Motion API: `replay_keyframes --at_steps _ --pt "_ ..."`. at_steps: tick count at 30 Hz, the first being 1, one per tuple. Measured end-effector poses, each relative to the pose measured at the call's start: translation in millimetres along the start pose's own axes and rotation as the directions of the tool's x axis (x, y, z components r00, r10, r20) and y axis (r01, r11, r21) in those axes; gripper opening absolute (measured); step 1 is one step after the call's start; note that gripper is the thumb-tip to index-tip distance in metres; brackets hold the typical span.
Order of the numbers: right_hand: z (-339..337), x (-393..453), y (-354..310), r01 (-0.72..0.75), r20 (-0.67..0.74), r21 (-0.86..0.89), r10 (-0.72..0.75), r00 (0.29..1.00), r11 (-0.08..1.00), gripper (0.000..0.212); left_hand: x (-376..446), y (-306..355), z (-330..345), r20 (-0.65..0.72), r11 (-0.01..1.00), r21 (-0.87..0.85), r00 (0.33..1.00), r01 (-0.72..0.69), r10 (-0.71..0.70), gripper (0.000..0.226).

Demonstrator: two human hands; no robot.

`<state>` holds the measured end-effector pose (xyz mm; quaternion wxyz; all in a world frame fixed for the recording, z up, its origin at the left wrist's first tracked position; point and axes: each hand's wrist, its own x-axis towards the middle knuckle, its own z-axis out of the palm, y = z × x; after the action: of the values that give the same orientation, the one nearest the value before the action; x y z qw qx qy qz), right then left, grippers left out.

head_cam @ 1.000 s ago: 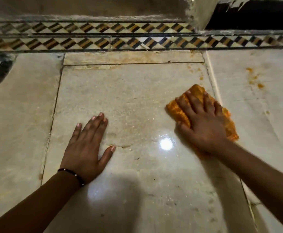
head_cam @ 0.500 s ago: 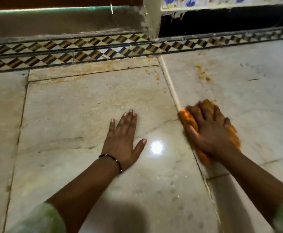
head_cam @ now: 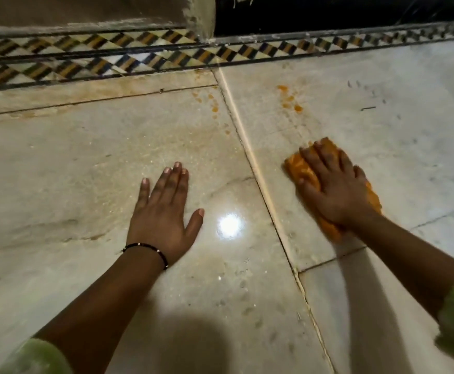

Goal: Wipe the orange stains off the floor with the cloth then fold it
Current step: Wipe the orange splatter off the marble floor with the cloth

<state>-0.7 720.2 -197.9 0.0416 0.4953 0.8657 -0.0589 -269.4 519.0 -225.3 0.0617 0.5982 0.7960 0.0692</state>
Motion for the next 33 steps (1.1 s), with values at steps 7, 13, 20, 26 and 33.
replay_keyframes --at_steps 7,13,20,26,33 --pt "-2 58 -94 0.161 0.031 0.003 -0.161 0.986 0.987 0.064 1 1 -1 0.032 1.000 0.016 0.999 0.005 -0.006 0.074" --pt "10 -38 -50 0.377 0.007 -0.007 -0.377 0.926 0.926 0.069 0 0 -1 0.020 1.000 0.001 1.000 -0.001 0.001 0.074" --pt "-5 51 -14 -0.209 -0.020 0.082 0.211 0.977 0.975 0.065 0 0 1 0.006 1.000 -0.002 1.000 0.000 0.000 0.074" --pt "-3 81 -107 0.110 0.025 0.014 -0.110 0.994 0.994 0.062 0 1 1 0.017 1.000 0.014 1.000 0.007 -0.007 0.074" --pt "4 -29 -28 0.317 0.025 -0.019 -0.316 0.948 0.948 0.068 -1 -1 0 -0.002 1.000 0.002 1.000 -0.012 0.012 0.074"
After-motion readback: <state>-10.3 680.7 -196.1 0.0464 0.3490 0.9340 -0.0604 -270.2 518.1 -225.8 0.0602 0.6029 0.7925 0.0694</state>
